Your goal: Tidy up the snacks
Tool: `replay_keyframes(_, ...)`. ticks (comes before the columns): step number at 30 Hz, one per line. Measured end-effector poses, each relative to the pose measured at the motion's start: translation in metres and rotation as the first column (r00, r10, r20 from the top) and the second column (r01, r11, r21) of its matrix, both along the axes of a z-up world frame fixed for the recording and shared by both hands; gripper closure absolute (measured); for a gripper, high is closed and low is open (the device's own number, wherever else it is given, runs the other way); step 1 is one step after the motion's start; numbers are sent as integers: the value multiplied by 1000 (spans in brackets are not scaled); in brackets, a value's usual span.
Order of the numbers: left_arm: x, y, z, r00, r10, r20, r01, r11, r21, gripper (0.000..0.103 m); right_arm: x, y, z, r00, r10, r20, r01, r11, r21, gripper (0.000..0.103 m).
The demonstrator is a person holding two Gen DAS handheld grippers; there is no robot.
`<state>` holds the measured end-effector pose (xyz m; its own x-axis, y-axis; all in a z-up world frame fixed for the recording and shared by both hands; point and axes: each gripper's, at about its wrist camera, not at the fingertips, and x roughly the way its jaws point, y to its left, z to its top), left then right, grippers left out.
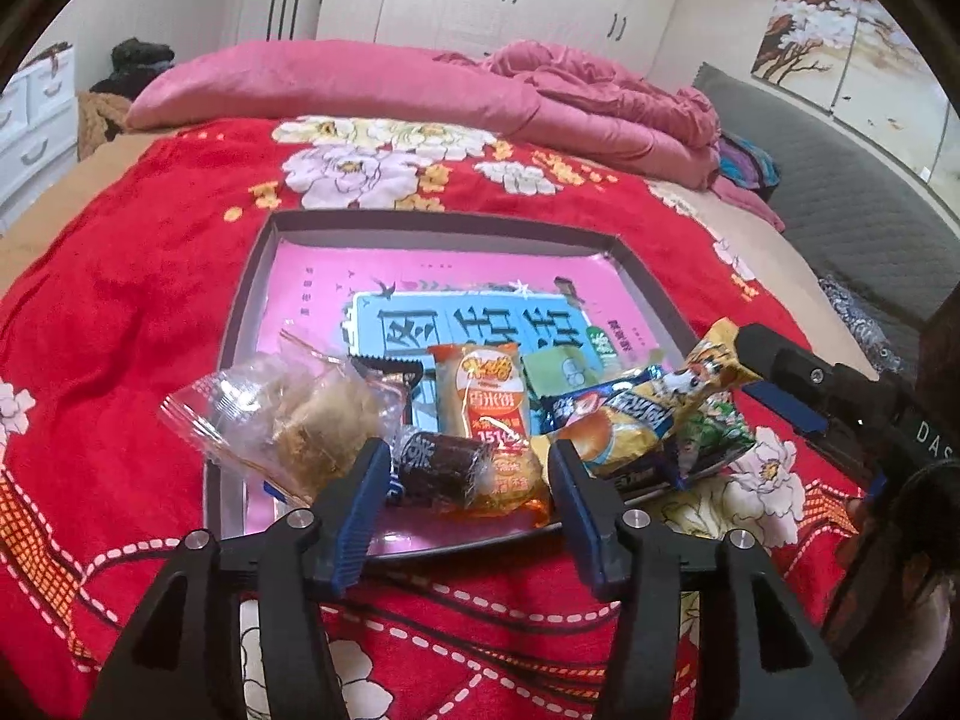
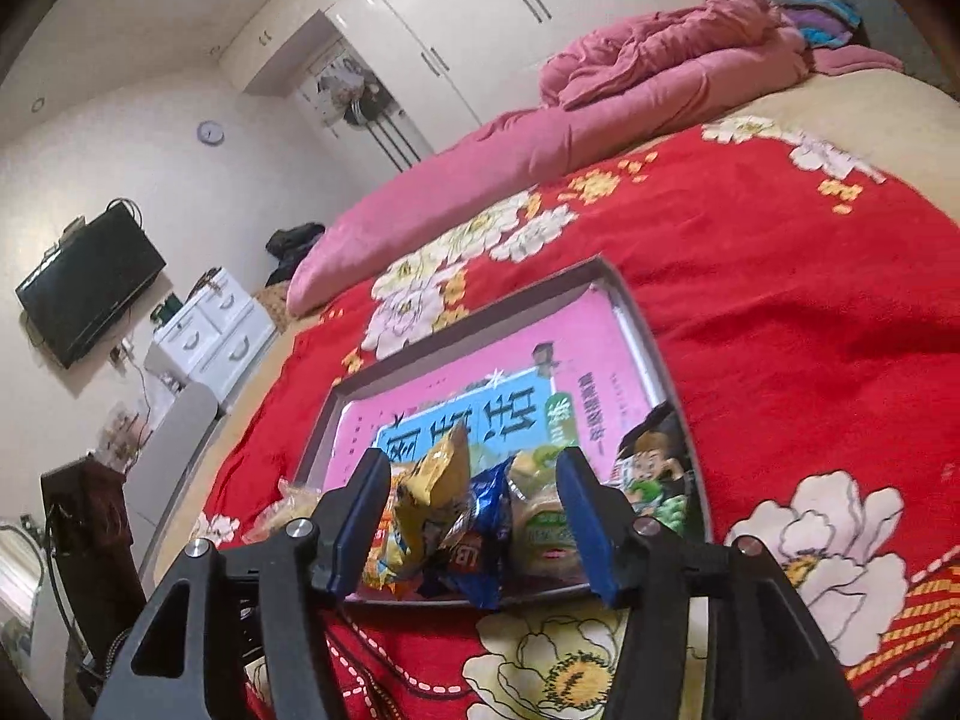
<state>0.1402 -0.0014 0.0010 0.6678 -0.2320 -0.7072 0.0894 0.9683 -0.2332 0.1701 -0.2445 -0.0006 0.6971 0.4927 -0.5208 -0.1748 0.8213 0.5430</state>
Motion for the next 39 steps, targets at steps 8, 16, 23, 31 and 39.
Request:
replay_keyframes(8,-25,8,20,998,20,68,-19,1000,-12,42,-29,-7,28,993,-2,118,7,999,-39,32)
replay_keyframes(16,-53,2,11,999,47,-23,-47,999,19,26,-61,20,28,993,70,97,-39,956,-291,31)
replay_keyframes(23,-80,-7,3,995,48,-86,-43,998,56,26,-92,39,16,991,120,65,-80,898,-433,26)
replay_keyframes(31,-91,-13,-4,991,58,-122,-48,995,86,26,-111,35,11,996,83,36,-61,903,-424,22)
replay_keyframes(39,-94,-17,-5,991,52,-126,-40,994,98,26,-112,24,10,999,42,30,-27,916,-399,16)
